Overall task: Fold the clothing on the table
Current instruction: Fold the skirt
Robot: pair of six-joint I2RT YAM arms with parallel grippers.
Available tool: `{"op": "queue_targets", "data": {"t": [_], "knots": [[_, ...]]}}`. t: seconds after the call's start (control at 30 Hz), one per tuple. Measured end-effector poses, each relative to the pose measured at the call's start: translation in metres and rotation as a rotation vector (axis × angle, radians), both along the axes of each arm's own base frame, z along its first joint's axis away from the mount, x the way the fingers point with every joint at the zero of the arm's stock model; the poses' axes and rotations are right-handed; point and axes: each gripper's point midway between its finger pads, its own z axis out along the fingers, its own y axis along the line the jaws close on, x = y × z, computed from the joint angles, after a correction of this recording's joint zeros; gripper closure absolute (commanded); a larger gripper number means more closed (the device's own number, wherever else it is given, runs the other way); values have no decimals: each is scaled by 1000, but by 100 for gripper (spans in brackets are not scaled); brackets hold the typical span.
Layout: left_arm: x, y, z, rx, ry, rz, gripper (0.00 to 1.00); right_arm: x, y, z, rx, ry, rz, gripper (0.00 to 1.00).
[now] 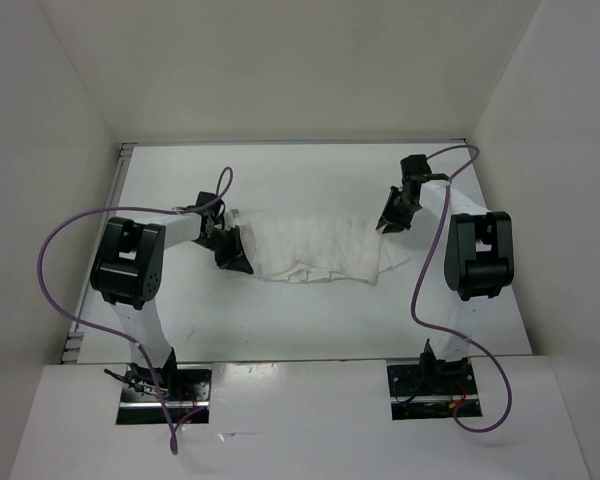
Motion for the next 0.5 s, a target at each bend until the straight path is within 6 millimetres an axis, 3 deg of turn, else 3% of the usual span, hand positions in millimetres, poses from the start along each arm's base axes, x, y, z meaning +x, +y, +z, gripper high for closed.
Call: {"op": "queue_targets", "data": {"t": [0.3,0.4,0.5], "knots": [[1,-7,-2,-43,43,-9,100,0,1,2,5,-3,2,70],[2,-7,-2,-45,47,-10,100,0,1,2,6,-3,5,78],[2,-7,-2,-44,50,-9,100,0,1,2,5,-3,6,78]]}}
